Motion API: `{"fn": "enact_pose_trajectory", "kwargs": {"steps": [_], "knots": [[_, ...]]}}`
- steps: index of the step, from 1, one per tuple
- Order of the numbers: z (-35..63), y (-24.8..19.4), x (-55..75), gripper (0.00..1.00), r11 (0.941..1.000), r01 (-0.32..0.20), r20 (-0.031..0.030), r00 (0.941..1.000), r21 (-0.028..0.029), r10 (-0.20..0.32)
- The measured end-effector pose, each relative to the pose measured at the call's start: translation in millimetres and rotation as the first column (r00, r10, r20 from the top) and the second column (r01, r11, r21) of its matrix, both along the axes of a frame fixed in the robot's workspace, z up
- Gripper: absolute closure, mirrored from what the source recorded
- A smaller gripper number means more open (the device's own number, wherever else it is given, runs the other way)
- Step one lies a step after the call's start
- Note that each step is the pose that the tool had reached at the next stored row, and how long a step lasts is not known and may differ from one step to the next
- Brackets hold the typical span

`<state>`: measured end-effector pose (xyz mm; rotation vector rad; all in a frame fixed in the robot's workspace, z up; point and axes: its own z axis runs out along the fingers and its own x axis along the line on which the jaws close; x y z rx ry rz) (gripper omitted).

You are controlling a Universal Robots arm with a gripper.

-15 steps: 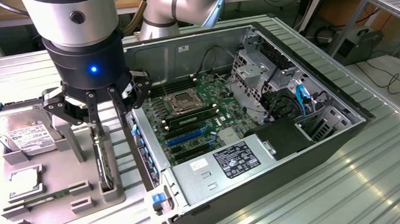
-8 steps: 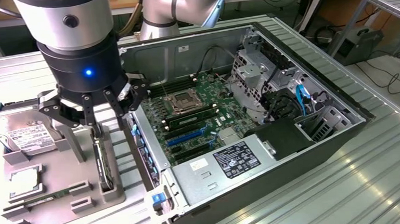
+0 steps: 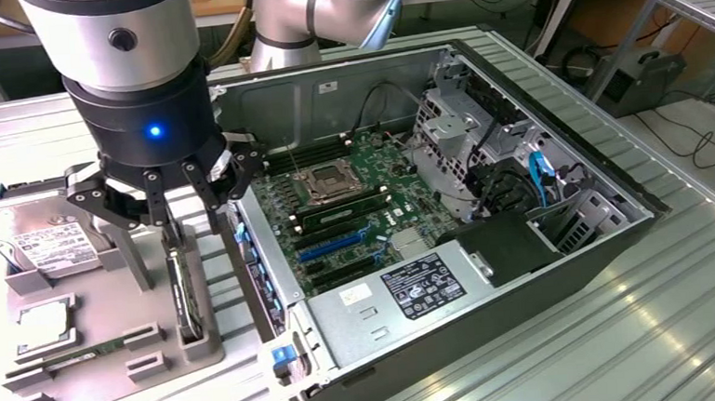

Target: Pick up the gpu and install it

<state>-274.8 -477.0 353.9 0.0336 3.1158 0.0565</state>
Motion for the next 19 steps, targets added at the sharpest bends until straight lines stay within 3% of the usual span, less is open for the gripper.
{"fn": "enact_pose_trajectory", "kwargs": {"steps": [19], "knots": [[-1.0, 0.0, -5.5, 0.58, 1.0000, 0.000, -0.0001, 1.0000, -0.0001, 0.000]]}}
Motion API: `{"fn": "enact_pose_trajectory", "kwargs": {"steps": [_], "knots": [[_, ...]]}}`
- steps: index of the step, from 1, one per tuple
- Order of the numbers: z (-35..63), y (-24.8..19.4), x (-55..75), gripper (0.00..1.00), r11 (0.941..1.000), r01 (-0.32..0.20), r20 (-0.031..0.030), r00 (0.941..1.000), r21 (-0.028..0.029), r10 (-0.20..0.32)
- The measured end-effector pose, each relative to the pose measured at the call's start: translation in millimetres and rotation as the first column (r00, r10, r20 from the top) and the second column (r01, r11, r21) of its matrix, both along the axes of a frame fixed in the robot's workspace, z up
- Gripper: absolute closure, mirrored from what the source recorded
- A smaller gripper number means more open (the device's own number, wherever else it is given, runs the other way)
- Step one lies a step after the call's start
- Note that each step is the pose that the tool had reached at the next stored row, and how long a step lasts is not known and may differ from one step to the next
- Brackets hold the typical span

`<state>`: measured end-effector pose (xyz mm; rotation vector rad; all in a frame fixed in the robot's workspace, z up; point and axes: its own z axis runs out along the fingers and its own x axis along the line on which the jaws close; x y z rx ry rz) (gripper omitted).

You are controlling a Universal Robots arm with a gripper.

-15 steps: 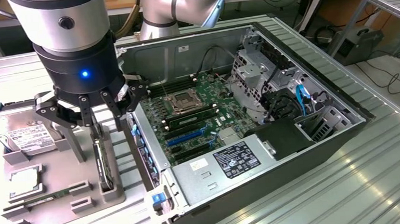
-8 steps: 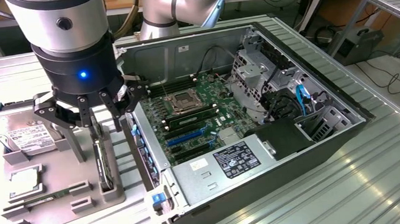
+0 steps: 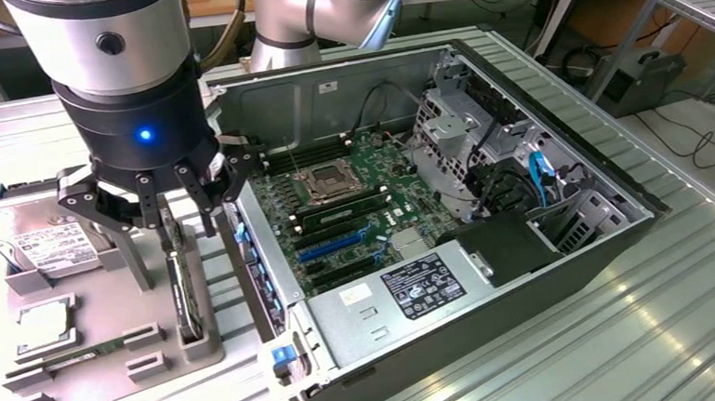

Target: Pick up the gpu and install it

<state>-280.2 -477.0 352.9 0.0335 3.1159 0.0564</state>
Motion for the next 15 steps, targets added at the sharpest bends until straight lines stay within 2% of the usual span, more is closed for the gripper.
{"fn": "enact_pose_trajectory", "kwargs": {"steps": [15], "knots": [[-0.5, 0.0, -4.6, 0.58, 1.0000, 0.000, 0.0001, 1.0000, 0.0001, 0.000]]}}
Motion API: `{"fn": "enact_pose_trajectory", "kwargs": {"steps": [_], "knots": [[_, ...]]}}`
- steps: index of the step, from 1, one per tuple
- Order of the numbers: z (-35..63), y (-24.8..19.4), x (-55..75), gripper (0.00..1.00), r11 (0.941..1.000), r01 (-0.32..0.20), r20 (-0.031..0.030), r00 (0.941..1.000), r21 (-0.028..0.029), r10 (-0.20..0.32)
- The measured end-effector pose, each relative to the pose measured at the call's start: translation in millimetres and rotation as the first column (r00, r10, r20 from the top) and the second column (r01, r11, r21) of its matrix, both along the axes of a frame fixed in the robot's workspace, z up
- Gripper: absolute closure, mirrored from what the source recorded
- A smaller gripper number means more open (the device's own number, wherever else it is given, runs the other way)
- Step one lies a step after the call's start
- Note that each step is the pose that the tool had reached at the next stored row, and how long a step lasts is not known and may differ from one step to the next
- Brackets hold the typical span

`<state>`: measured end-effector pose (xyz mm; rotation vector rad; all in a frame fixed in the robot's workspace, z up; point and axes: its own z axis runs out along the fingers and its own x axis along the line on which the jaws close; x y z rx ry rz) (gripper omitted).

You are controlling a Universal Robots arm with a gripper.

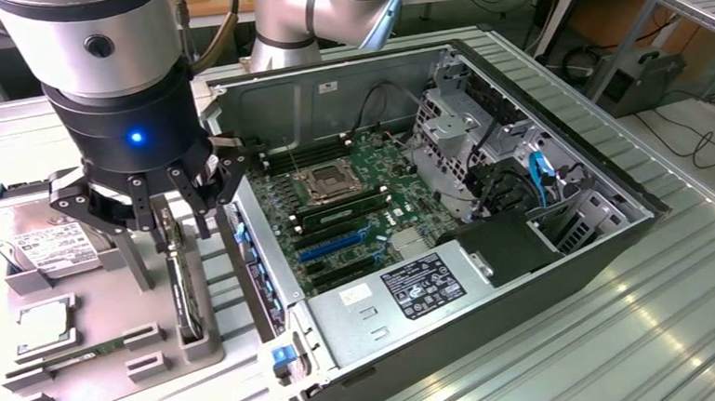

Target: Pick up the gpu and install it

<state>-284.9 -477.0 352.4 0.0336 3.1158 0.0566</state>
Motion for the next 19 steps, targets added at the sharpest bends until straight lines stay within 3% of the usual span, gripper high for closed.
{"fn": "enact_pose_trajectory", "kwargs": {"steps": [19], "knots": [[-0.5, 0.0, -5.2, 0.58, 1.0000, 0.000, -0.0001, 1.0000, -0.0001, 0.000]]}}
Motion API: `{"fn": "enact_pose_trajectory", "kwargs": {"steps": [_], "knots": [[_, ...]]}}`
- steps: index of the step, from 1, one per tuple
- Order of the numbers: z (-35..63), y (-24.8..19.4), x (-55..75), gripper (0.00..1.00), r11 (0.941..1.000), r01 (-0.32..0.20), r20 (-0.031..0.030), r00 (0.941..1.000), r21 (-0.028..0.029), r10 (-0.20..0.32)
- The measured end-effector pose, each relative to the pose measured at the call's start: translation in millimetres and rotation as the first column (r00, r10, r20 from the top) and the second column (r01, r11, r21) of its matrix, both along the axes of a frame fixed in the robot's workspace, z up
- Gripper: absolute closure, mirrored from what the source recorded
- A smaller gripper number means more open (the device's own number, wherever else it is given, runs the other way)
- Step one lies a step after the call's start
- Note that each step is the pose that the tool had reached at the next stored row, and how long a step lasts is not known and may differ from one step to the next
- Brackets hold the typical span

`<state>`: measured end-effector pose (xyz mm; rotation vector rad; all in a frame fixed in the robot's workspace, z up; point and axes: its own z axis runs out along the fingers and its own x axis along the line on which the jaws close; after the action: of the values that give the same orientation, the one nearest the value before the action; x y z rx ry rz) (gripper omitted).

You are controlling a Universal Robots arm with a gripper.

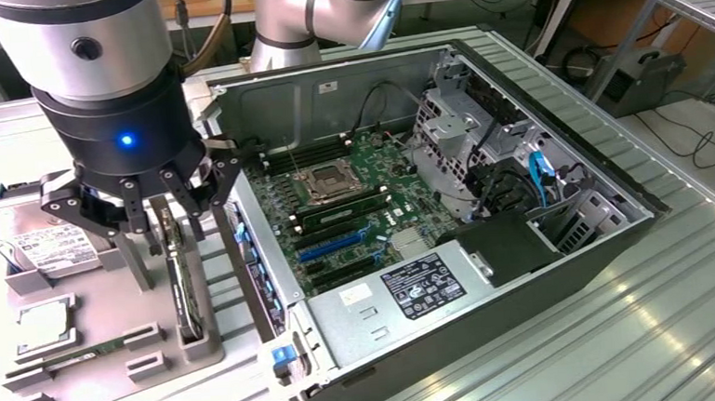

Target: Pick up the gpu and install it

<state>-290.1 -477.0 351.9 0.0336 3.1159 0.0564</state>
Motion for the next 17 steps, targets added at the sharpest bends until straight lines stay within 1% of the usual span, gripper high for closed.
{"fn": "enact_pose_trajectory", "kwargs": {"steps": [17], "knots": [[-0.4, 0.0, -4.9, 0.58, 1.0000, 0.000, 0.0001, 1.0000, 0.0001, 0.000]]}}
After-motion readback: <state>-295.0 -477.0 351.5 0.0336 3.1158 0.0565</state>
